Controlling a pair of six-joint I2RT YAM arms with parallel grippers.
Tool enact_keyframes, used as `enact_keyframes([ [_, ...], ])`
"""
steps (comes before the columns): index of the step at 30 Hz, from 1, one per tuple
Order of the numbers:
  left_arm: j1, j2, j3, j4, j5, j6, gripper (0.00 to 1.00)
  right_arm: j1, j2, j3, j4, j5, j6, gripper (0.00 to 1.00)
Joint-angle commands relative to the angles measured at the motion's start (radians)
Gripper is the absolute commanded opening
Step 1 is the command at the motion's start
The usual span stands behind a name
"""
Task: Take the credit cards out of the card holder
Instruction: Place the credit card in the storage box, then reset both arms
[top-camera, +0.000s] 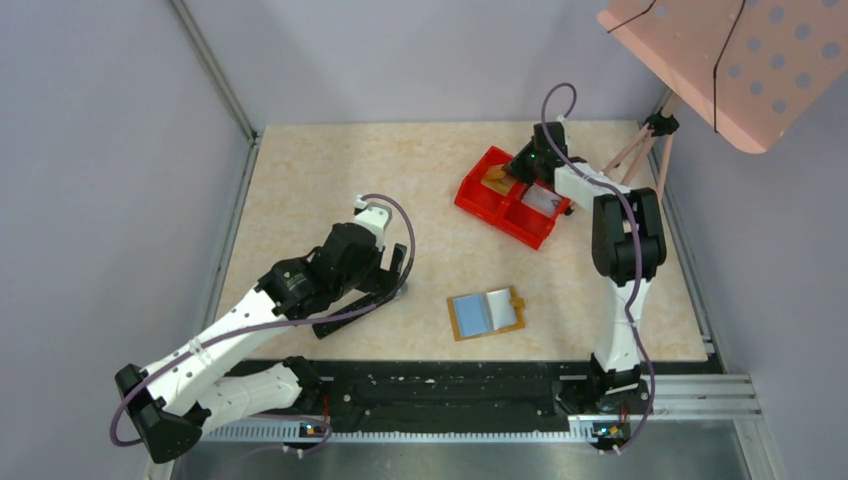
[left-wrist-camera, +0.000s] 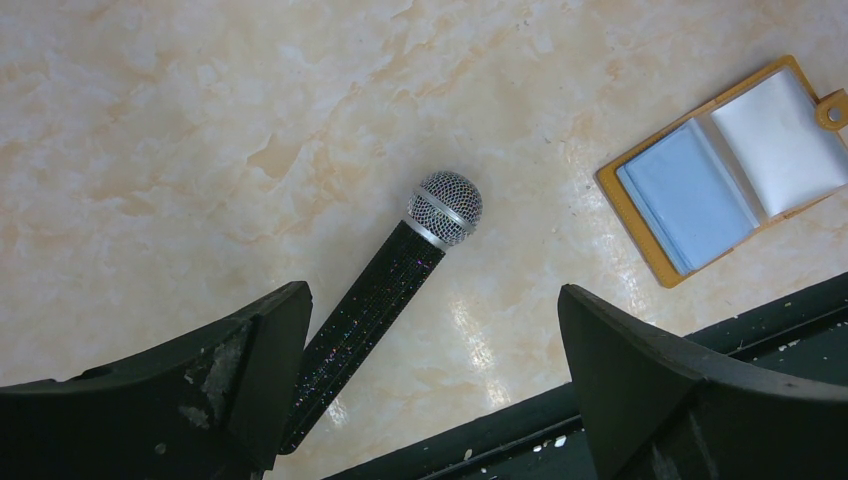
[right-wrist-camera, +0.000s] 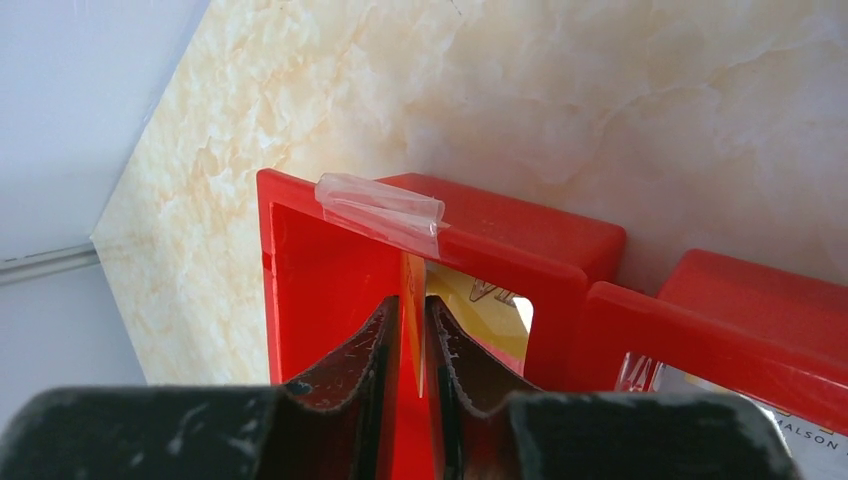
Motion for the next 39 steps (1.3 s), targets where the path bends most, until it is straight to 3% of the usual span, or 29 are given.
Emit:
enact_keyframes([
  [1,0.004,-0.001,-0.007,0.032,-0.008,0.004,0.99,-0.014,0.008,0.046,-0.01,0.018,-0.002,0.17],
  [31,0.004,0.024,-0.007,0.026,-0.035,0.0,0.99,-0.015,-0.081,0.158,-0.208,0.157,-0.057,0.26],
  [39,0.004,0.045,0.004,0.011,-0.086,-0.008,0.99,0.015,-0.169,0.117,-0.208,0.085,-0.142,0.28],
])
